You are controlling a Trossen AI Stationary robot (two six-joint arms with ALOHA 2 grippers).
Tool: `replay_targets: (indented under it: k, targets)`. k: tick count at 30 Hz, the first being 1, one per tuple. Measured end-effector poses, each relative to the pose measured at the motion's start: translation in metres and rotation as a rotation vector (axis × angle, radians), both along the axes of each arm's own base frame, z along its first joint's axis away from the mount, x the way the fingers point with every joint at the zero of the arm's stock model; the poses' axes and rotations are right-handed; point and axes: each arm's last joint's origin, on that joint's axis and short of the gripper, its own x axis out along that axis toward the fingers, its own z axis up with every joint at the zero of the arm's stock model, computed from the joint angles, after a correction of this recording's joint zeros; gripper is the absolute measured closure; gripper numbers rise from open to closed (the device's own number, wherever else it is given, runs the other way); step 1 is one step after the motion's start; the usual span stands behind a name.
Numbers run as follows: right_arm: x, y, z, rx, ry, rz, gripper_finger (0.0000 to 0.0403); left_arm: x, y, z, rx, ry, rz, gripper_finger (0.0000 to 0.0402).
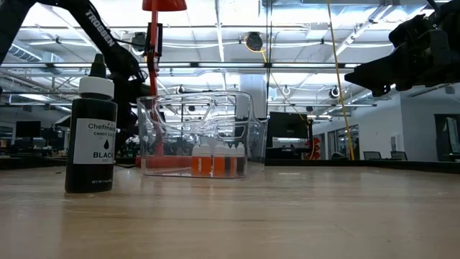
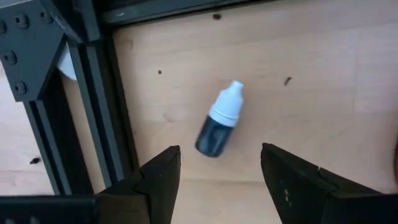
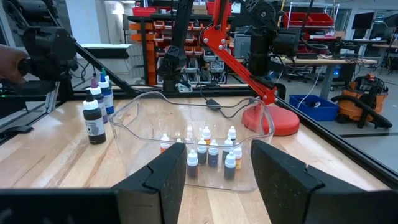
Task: Pick & Place food coloring
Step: Put the small purple food coloring bottle into the transparent bin
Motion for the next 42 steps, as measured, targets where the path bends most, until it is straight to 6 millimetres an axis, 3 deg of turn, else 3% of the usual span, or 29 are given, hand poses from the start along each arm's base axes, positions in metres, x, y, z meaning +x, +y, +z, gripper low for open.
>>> replay_targets:
  k: [30,42]
  targets:
    - [0.000,0.000,0.000,0.000,0.000,0.000,0.0234,0.014,-0.007,-0.026,-0.064,0.119,0.023,0.0178]
    - [0.000,0.000,0.000,0.000,0.000,0.000,0.0234,0.015,-0.005,-0.028,0.006,0.182,0.046,0.0268]
